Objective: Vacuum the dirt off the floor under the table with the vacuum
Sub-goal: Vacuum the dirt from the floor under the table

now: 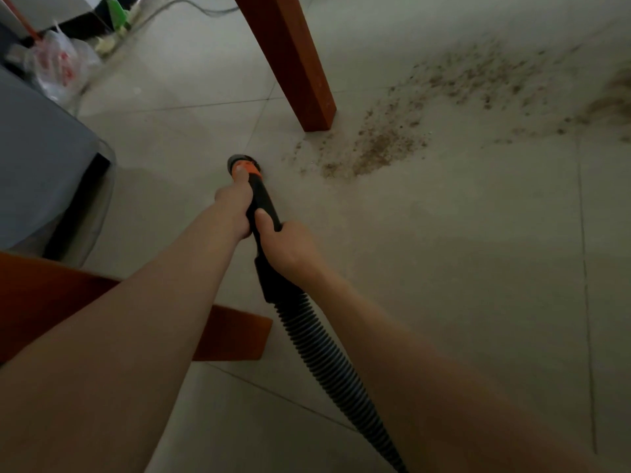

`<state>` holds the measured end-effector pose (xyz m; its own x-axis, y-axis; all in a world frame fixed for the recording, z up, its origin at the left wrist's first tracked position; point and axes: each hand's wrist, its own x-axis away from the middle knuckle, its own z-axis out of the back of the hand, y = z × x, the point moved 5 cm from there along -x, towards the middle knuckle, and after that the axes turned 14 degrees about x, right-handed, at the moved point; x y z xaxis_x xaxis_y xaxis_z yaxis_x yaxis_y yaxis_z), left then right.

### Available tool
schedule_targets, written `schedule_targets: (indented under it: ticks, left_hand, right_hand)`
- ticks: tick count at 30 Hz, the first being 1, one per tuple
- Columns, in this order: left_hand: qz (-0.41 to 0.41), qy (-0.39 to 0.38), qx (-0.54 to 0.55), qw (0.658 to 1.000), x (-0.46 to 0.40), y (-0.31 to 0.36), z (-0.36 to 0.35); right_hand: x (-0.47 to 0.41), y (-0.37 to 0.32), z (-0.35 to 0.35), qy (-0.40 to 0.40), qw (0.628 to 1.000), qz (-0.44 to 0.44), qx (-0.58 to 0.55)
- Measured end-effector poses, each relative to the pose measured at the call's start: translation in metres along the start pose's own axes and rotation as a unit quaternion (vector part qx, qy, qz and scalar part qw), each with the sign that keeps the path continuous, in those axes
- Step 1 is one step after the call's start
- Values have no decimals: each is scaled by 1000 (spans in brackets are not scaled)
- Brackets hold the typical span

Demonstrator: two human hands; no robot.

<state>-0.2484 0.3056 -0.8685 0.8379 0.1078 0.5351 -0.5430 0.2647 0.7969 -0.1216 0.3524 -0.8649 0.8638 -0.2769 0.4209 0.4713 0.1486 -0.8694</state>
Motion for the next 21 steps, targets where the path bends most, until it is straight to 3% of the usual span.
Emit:
schedule_targets:
  ticks: [7, 15, 21]
  left_hand:
    - [-27, -8, -1, 1000, 11, -18, 8]
    - [4, -40, -7, 999, 47, -52, 17]
    - [-1, -54, -29, 998, 74, -58, 6]
  right_hand:
    - [12, 13, -13, -13, 1000, -12, -13]
    - [57, 39, -17, -29, 999, -32, -11]
    - [82, 47, -9, -2, 998, -60, -23]
